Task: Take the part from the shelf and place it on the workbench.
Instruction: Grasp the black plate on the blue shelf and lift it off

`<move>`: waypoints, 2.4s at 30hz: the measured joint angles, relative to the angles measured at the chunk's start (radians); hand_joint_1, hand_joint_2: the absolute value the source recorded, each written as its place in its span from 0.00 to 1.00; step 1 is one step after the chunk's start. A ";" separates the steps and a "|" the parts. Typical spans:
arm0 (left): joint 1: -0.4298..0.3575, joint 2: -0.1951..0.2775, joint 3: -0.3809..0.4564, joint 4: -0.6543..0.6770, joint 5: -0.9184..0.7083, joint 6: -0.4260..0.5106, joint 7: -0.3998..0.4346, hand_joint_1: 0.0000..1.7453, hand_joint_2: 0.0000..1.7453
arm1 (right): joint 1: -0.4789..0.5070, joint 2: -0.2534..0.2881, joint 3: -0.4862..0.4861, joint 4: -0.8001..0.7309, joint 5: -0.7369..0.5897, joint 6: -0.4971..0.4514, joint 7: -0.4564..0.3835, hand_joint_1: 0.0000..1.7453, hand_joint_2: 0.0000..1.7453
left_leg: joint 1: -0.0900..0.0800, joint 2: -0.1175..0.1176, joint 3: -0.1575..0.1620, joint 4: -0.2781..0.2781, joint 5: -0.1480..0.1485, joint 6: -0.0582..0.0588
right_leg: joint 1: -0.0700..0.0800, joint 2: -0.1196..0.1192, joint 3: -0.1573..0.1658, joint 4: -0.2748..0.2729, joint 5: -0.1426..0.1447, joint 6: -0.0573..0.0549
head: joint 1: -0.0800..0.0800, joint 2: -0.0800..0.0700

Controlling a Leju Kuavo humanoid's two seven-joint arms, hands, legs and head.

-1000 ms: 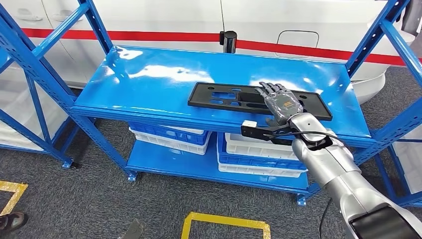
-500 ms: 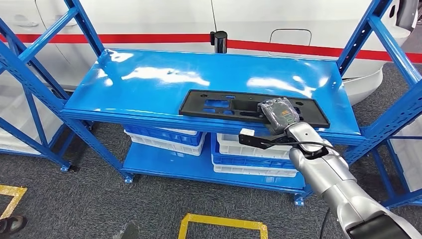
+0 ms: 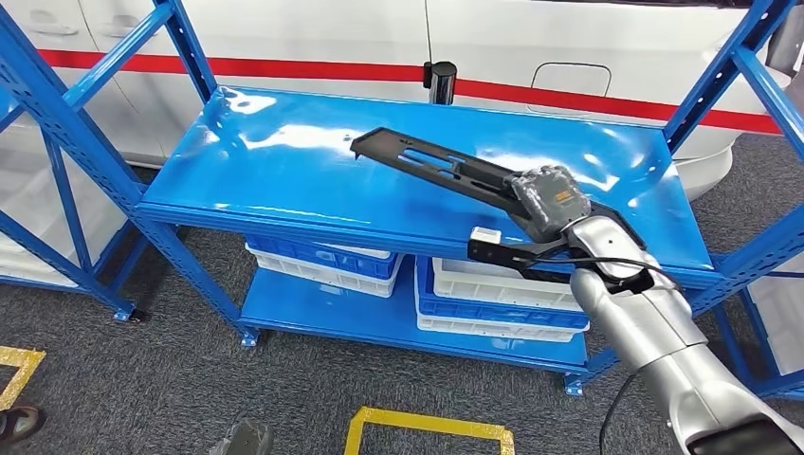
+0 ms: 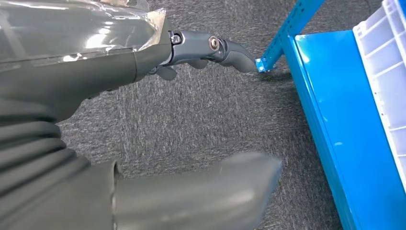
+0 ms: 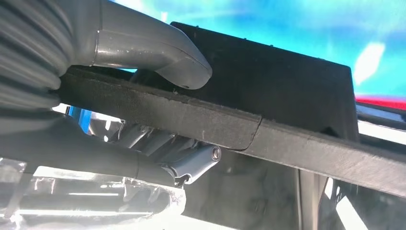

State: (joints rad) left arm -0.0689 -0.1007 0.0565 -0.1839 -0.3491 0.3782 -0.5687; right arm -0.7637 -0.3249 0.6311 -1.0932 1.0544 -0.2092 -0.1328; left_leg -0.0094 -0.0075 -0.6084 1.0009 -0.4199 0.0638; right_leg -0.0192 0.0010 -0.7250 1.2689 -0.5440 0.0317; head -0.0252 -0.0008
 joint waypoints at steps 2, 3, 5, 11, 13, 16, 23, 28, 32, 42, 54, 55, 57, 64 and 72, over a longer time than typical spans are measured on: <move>0.000 -0.001 0.010 0.000 0.009 -0.004 0.012 0.00 1.00 | -0.005 -0.028 -0.028 -0.074 -0.035 0.021 -0.010 0.96 1.00 | -0.003 -0.003 0.000 0.007 -0.006 -0.003 | 0.001 -0.001 0.059 -0.129 0.056 0.012 | 0.000 0.000; 0.000 -0.002 0.015 0.000 0.012 -0.003 0.029 0.00 1.00 | -0.009 -0.042 -0.044 -0.114 -0.053 0.036 -0.014 0.96 1.00 | -0.006 -0.003 -0.002 0.013 -0.011 -0.006 | 0.002 -0.001 0.087 -0.187 0.078 0.013 | 0.000 0.000; 0.000 -0.001 0.021 0.000 0.014 0.002 0.069 0.00 1.00 | -0.017 -0.066 -0.073 -0.185 -0.076 0.062 -0.020 0.96 1.00 | -0.010 -0.003 -0.006 0.022 -0.018 -0.013 | 0.005 0.000 0.112 -0.239 0.095 0.003 | 0.000 0.000; 0.000 0.000 0.039 0.001 0.014 0.008 0.157 0.00 1.00 | -0.025 -0.094 -0.116 -0.286 -0.106 0.076 -0.045 0.96 1.00 | 0.003 -0.001 -0.067 0.157 -0.100 -0.046 | -0.006 0.001 0.120 -0.244 0.097 -0.025 | -0.006 0.000; 0.000 -0.001 0.041 0.001 0.007 0.008 0.182 0.00 1.00 | -0.024 -0.089 -0.119 -0.288 -0.110 0.065 -0.049 0.96 1.00 | 0.013 0.000 -0.132 0.280 -0.147 -0.057 | -0.006 0.002 0.120 -0.244 0.097 -0.028 | -0.007 0.000; 0.000 -0.001 0.041 0.001 0.000 0.008 0.200 0.00 1.00 | -0.018 -0.084 -0.120 -0.289 -0.110 0.053 -0.050 0.96 1.00 | 0.020 0.001 -0.126 0.239 -0.092 -0.058 | -0.007 0.002 0.122 -0.243 0.096 -0.028 | -0.007 0.000; -0.001 -0.002 0.032 0.001 -0.060 -0.014 0.220 0.00 1.00 | 0.028 -0.094 -0.148 -0.290 -0.108 0.016 -0.041 0.96 1.00 | 0.009 -0.001 -0.022 0.015 0.008 -0.024 | -0.002 0.000 0.123 -0.249 0.096 -0.003 | -0.006 0.000; -0.003 -0.004 0.027 0.001 -0.071 -0.023 0.222 0.00 1.00 | 0.086 -0.119 -0.174 -0.290 -0.104 -0.007 -0.036 0.96 1.00 | 0.008 0.004 -0.033 -0.008 0.037 0.007 | 0.000 -0.001 0.032 -0.015 -0.041 -0.020 | -0.001 0.000; -0.003 -0.006 0.026 0.001 -0.071 -0.024 0.222 0.00 1.00 | 0.109 -0.123 -0.180 -0.290 -0.103 -0.008 -0.036 0.96 1.00 | 0.006 0.004 -0.061 -0.002 0.059 0.001 | -0.003 -0.002 0.115 -0.091 -0.020 0.011 | -0.001 0.000; 0.000 -0.003 0.020 0.002 -0.080 -0.024 0.230 0.00 1.00 | 0.140 -0.123 -0.203 -0.301 -0.084 -0.007 -0.039 0.96 1.00 | 0.013 0.000 -0.142 0.174 -0.064 -0.056 | -0.010 0.000 0.172 -0.251 0.065 -0.033 | -0.005 0.000; -0.002 0.001 0.015 0.002 -0.093 -0.033 0.234 0.00 1.00 | 0.165 -0.122 -0.231 -0.323 -0.074 -0.002 -0.048 0.96 1.00 | 0.012 0.003 0.069 -0.002 -0.055 -0.019 | -0.009 -0.004 0.098 -0.248 0.129 0.018 | -0.003 0.000; -0.003 0.001 0.015 0.002 -0.094 -0.033 0.234 0.00 1.00 | 0.168 -0.123 -0.233 -0.325 -0.073 -0.002 -0.048 0.96 1.00 | 0.012 0.005 0.062 -0.010 -0.041 -0.009 | -0.008 -0.004 0.086 -0.227 0.107 0.015 | -0.002 0.000; -0.006 0.002 0.015 0.002 -0.097 -0.034 0.235 0.00 1.00 | 0.177 -0.126 -0.238 -0.331 -0.069 -0.003 -0.048 0.96 1.00 | 0.010 0.009 0.040 -0.018 -0.016 0.002 | -0.007 -0.003 0.047 -0.128 0.030 0.001 | 0.002 0.000; -0.011 0.003 0.012 0.001 -0.103 -0.039 0.239 0.00 1.00 | 0.220 -0.128 -0.254 -0.360 -0.054 -0.006 -0.046 0.96 1.00 | 0.003 0.010 -0.062 0.006 0.050 -0.010 | -0.006 -0.002 0.179 -0.173 0.019 0.034 | 0.006 0.000; -0.015 0.012 0.013 0.000 -0.103 -0.033 0.235 0.00 1.00 | 0.225 -0.109 -0.263 -0.379 -0.038 -0.007 -0.055 0.96 1.00 | 0.007 0.004 -0.122 0.124 -0.049 -0.048 | -0.009 -0.002 0.179 -0.248 0.054 -0.033 | 0.001 0.000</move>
State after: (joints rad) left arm -0.0836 -0.0889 0.0693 -0.1835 -0.4520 0.3456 -0.3339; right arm -0.5384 -0.4339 0.3685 -1.4719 1.0163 -0.2163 -0.1876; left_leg -0.0025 -0.0031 -0.7303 1.1248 -0.4690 0.0155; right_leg -0.0284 -0.0006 -0.5455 1.0212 -0.4899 -0.0012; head -0.0237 -0.0008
